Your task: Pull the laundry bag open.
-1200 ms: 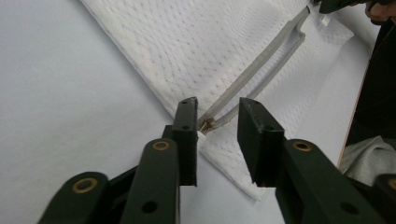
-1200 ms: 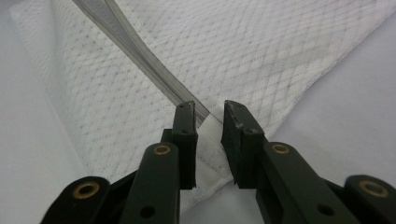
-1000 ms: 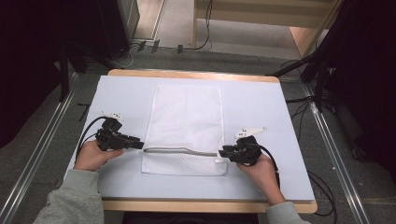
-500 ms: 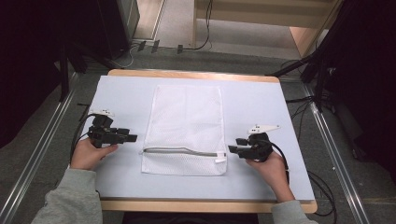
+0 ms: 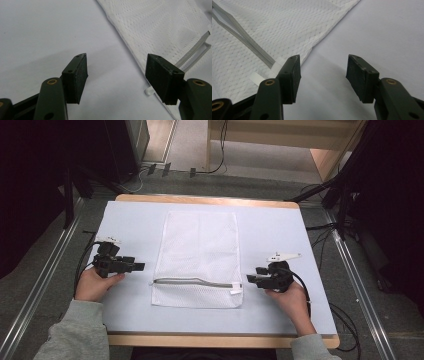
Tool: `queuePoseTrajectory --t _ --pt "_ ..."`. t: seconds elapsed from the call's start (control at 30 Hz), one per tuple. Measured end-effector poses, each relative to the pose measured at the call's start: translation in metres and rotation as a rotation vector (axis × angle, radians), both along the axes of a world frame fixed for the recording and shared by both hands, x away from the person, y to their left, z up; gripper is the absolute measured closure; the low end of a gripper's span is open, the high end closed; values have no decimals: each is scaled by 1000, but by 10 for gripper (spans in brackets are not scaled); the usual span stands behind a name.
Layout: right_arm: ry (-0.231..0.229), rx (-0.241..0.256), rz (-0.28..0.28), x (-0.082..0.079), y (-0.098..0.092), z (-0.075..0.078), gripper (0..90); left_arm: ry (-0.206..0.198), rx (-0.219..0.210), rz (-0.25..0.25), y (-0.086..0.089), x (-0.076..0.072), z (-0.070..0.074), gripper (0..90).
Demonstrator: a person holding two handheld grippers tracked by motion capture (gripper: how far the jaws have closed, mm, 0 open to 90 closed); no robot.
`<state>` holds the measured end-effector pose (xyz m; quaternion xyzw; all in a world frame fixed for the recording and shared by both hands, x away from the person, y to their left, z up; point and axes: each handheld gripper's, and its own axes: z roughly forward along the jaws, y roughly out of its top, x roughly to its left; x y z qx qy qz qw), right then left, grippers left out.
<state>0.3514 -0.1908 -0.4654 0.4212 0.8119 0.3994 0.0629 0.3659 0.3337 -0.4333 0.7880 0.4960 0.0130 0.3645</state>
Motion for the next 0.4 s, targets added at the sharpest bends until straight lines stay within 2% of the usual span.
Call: queuePoseTrajectory --t 0.27,0.4 --pt "3 -4 -8 1 0 -1 418 3 -2 3 0 0 0 346" --pt "-27 -29 -43 3 -5 -3 348 -14 3 13 2 0 0 326"
